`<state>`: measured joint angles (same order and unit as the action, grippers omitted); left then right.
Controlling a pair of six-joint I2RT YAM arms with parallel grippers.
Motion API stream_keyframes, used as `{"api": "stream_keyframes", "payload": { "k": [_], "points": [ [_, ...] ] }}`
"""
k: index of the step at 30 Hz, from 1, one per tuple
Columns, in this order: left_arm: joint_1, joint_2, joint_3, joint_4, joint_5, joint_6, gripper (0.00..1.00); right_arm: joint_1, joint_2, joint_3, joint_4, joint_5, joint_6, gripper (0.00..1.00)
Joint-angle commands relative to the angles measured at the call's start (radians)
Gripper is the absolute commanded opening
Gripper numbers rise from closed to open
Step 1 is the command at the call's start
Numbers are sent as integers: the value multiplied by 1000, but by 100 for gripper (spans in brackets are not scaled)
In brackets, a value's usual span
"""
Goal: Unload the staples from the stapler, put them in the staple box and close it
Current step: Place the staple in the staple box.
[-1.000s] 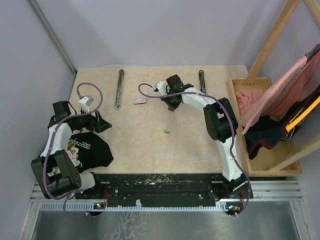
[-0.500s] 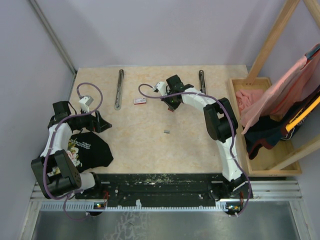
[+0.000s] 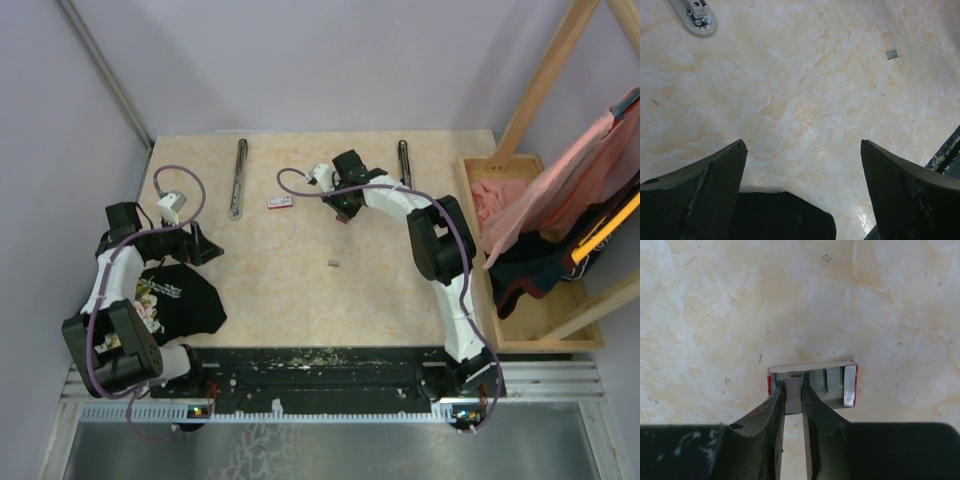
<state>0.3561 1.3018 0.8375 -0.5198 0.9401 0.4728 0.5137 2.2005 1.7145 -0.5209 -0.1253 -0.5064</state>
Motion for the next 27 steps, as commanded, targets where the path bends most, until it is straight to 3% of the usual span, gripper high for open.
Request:
{"api": "stream_keyframes", "payload": {
  "k": [1,27],
  "points": [
    [7,2,28,-9,24,19,100,-6,-55,8,-8,5,-15,20],
    [7,2,28,-8,23,20,100,-6,-170,74,-53,-49,18,33]
  ]
}}
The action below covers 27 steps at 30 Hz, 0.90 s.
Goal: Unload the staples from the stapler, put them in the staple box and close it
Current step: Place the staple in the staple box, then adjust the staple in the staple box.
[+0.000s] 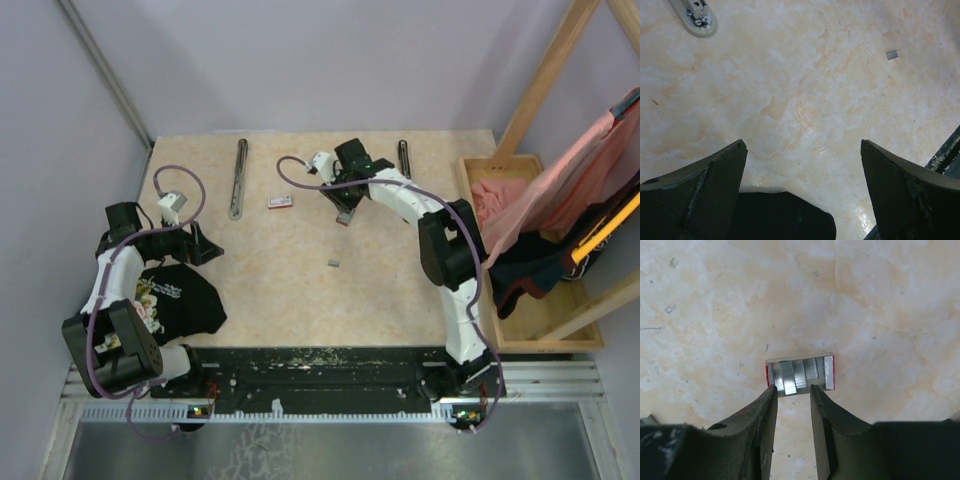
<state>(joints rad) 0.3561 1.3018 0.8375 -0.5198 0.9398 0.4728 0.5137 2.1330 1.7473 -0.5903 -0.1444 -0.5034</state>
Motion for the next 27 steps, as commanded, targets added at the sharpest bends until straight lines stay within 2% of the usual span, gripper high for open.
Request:
{"api": "stream_keyframes", "payload": {
  "k": [1,17,27],
  "points": [
    [7,1,28,-8,24,20,100,-6,-105,37,17,-33,15,34],
    [9,3,28,-8,24,20,100,-6,9,12,28,-58,13,55],
    [9,2,28,-7,25,20,100,-6,36,-11,40,-54,17,54]
  ]
}}
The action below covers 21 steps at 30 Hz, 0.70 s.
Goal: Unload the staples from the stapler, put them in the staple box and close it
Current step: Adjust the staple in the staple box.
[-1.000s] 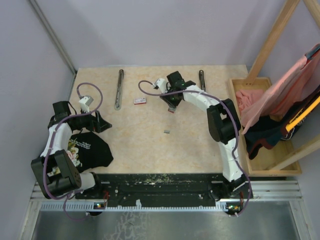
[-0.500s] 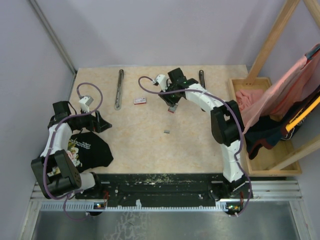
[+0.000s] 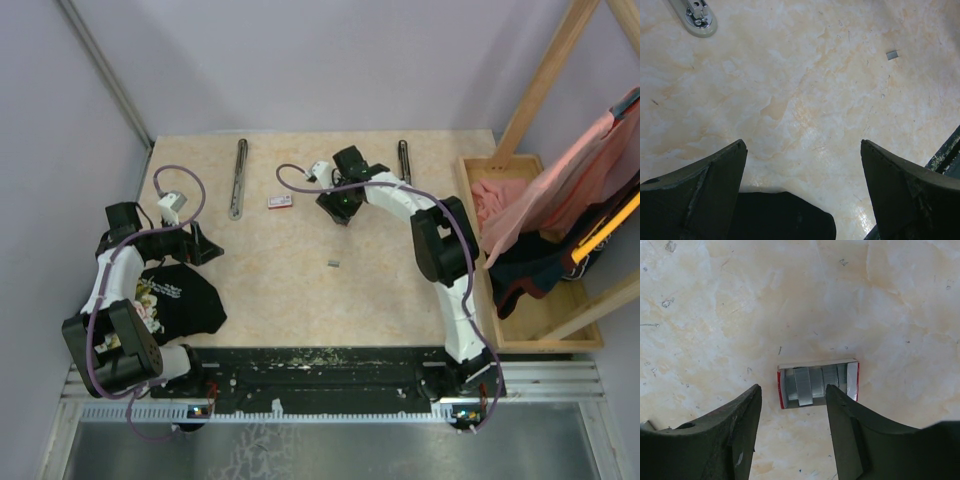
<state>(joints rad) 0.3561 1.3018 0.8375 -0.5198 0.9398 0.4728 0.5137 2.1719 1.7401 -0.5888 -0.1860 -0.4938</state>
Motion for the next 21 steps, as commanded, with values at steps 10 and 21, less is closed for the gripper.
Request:
{"api": "stream_keyframes", "payload": {
  "k": [10,21],
  "points": [
    [9,3,28,-7,27,22,100,-6,9,-19,40,-10,6,48],
    [9,2,28,-9,27,23,100,-6,16,-25,38,-6,3,43]
  ]
}}
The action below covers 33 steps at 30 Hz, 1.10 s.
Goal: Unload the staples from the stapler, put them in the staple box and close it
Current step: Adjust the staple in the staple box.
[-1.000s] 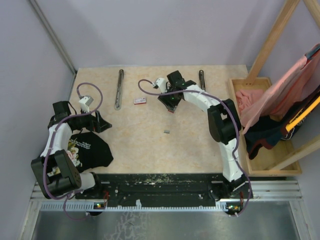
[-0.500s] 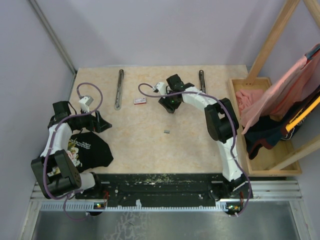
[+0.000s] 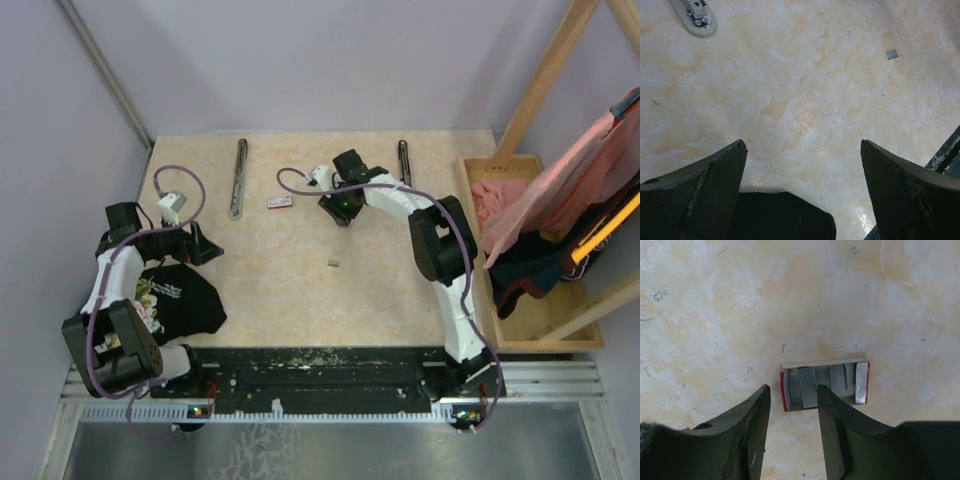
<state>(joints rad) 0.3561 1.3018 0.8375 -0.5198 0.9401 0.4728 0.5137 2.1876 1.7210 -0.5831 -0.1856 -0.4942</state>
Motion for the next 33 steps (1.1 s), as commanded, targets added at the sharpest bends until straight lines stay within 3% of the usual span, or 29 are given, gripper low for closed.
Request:
{"api": "stream_keyframes", "payload": {
  "k": [1,23,33],
  "points": [
    [9,3,28,-9,26,24,100,-6,0,-6,32,-4,3,43],
    [9,1,26,-9,28,24,100,-4,22,0,20,2,2,45],
    [10,1,27,-8,29,24,100,-3,14,0,27,16,0,36]
  ]
}}
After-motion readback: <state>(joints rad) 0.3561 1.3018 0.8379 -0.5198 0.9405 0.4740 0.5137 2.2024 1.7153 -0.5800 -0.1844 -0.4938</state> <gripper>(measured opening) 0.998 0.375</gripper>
